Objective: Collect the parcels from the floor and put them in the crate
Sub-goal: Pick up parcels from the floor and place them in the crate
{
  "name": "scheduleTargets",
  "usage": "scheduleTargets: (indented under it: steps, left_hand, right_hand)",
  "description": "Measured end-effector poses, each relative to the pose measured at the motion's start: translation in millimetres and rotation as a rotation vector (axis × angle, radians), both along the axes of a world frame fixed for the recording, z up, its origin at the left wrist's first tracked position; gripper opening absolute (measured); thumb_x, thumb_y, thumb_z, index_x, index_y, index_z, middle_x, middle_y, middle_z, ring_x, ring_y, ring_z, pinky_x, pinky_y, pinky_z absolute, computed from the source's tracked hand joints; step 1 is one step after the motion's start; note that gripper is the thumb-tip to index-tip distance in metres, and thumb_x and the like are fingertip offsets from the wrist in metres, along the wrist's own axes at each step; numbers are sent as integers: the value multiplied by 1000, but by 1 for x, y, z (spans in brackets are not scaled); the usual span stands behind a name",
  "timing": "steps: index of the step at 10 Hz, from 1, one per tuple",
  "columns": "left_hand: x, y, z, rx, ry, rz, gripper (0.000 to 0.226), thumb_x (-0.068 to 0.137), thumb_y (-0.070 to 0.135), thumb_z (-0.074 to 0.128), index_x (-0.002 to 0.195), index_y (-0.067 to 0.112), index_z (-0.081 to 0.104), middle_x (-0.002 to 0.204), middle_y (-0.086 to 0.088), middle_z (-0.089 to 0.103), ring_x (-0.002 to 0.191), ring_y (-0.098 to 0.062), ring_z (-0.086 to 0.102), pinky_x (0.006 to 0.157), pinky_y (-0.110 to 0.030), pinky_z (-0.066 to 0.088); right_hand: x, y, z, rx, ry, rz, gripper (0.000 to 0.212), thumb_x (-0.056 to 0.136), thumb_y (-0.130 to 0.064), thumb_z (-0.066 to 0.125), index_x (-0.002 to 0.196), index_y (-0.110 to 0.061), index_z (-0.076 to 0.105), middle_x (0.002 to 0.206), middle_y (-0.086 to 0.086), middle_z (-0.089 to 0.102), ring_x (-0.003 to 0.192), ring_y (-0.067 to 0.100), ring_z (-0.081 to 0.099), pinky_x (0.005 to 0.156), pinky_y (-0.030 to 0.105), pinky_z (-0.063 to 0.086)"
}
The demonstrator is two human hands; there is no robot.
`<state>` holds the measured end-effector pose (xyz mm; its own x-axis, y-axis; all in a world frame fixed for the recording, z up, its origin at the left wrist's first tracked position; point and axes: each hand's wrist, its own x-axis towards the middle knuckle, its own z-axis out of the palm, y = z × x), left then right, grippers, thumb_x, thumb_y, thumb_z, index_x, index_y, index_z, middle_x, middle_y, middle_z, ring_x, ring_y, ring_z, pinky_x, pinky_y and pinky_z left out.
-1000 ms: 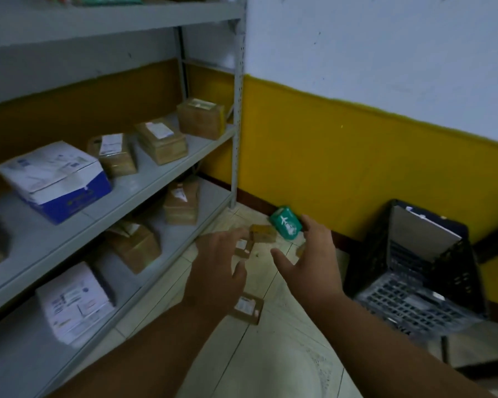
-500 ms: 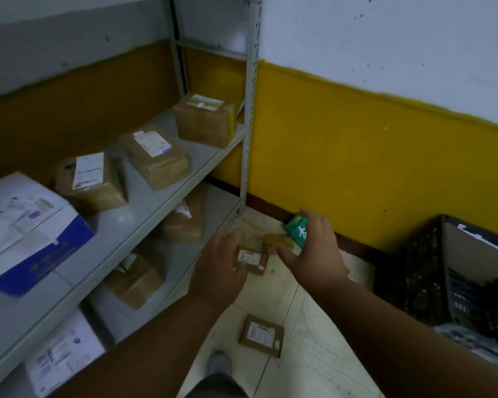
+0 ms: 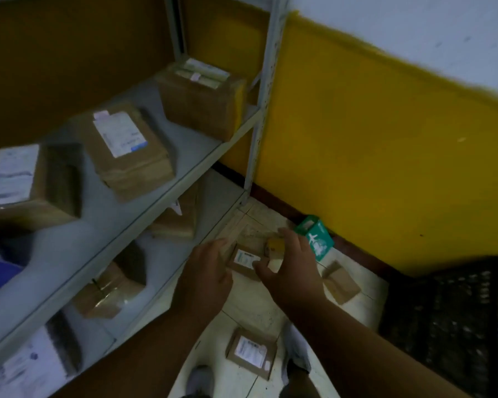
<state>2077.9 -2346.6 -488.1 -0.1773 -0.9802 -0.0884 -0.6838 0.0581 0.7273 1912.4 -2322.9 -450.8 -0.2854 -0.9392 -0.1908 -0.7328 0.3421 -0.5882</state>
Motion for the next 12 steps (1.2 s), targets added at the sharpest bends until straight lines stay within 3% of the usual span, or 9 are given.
scheduleTargets:
  steps: [2, 4, 5, 7, 8, 9, 10, 11, 12]
  left_hand:
    - [-30, -48, -137, 132, 10, 243, 56, 88, 14, 65, 139, 24, 45, 134, -2, 50, 118, -19, 53, 95, -36, 49]
    - [-53, -86, -328, 375, 10, 417, 64, 88, 25, 69, 142, 38, 37, 136, 8, 47, 114, -8, 54, 88, -23, 51]
    - [-47, -98, -428, 481, 66, 602, 60, 90, 22, 68, 142, 35, 40, 139, 4, 49, 117, -15, 57, 85, -23, 49]
    - [-22, -84, -574, 549, -7, 666, 56, 92, 19, 64, 142, 28, 41, 142, -2, 51, 121, -21, 57, 88, -28, 48]
    - [-13, -92, -617, 546, -45, 690, 51, 94, 23, 62, 141, 24, 43, 138, -2, 53, 114, -18, 58, 84, -26, 50]
    - [-4, -113, -648, 546, -69, 670, 41, 96, 18, 58, 136, 16, 46, 107, 5, 56, 80, -5, 55, 63, -16, 41]
    - [3, -129, -680, 614, -86, 622, 43, 96, 13, 55, 137, 10, 45, 123, -7, 58, 103, -22, 58, 82, -30, 46]
    - [4, -134, -696, 693, -72, 634, 51, 96, 20, 57, 143, 10, 39, 134, -14, 53, 109, -28, 55, 83, -33, 42]
    - [14, -126, -688, 783, 1, 818, 52, 94, 33, 58, 140, 13, 44, 125, -14, 56, 91, -21, 55, 71, -32, 42]
  right_hand:
    - [-9, -75, -136, 184, -53, 80, 74, 82, -42, 75, 144, -30, 37, 141, -4, 46, 125, 14, 48, 100, 36, 49]
    - [-7, -125, -359, 301, -91, 122, 80, 81, -43, 76, 148, -31, 32, 151, -6, 36, 133, 14, 45, 107, 33, 45]
    - [8, -134, -470, 383, -90, 136, 82, 83, -48, 73, 150, -27, 30, 150, -3, 39, 136, 18, 41, 108, 33, 41]
    - [21, -137, -619, 448, -91, 149, 81, 86, -46, 71, 152, -23, 29, 153, 3, 37, 140, 23, 35, 107, 31, 36]
    - [22, -145, -665, 446, -138, 173, 71, 88, -43, 69, 148, -25, 36, 148, 2, 42, 134, 21, 43, 95, 25, 34]
    - [31, -155, -702, 486, -189, 210, 60, 92, -40, 63, 146, -26, 40, 141, 0, 45, 119, 17, 53, 94, 29, 46]
    - [43, -162, -731, 511, -212, 246, 47, 93, -36, 59, 138, -28, 48, 132, -1, 55, 101, 15, 62, 82, 32, 57]
    - [50, -167, -746, 597, -321, 196, 46, 97, -29, 56, 140, -30, 42, 116, -5, 60, 92, 14, 65, 73, 32, 58]
    - [51, -164, -733, 615, -318, 142, 50, 94, -38, 55, 141, -33, 39, 118, -6, 58, 97, 19, 64, 78, 37, 58]
